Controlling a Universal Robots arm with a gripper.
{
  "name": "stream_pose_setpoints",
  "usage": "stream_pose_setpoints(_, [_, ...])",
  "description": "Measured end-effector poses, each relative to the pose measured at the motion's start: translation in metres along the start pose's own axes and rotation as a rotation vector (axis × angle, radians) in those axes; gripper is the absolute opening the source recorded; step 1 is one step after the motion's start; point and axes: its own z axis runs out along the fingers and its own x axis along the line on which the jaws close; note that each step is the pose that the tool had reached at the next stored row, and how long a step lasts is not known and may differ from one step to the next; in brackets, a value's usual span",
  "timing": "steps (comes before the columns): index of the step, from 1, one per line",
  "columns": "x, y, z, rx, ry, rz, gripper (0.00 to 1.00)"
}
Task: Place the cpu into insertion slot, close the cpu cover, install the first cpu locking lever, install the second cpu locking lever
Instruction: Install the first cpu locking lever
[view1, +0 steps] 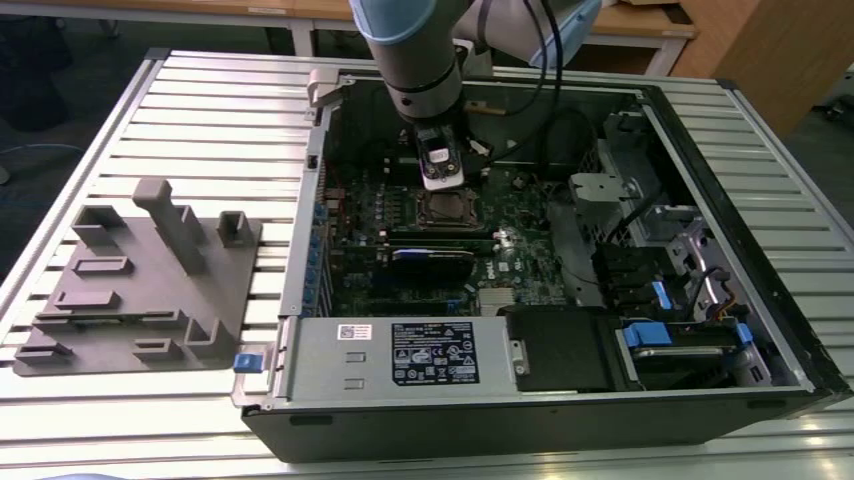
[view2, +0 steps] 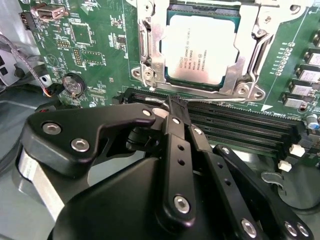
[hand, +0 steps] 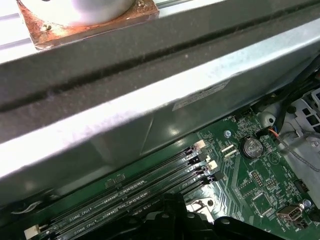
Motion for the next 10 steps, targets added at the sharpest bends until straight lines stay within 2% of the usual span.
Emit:
stream_pose_setpoints(4, [0.0003, -0.0001, 0.0008, 0.0011, -0.003, -0.001, 0.11])
stream_pose_setpoints(8, [0.0007, -0.0001, 0.0022, 0.0058, -0.012, -0.005, 0.11])
stream_pose_setpoints(10, [0.0011, 0.0003, 0.0029, 0.0073, -0.0145, -0.007, 0.11])
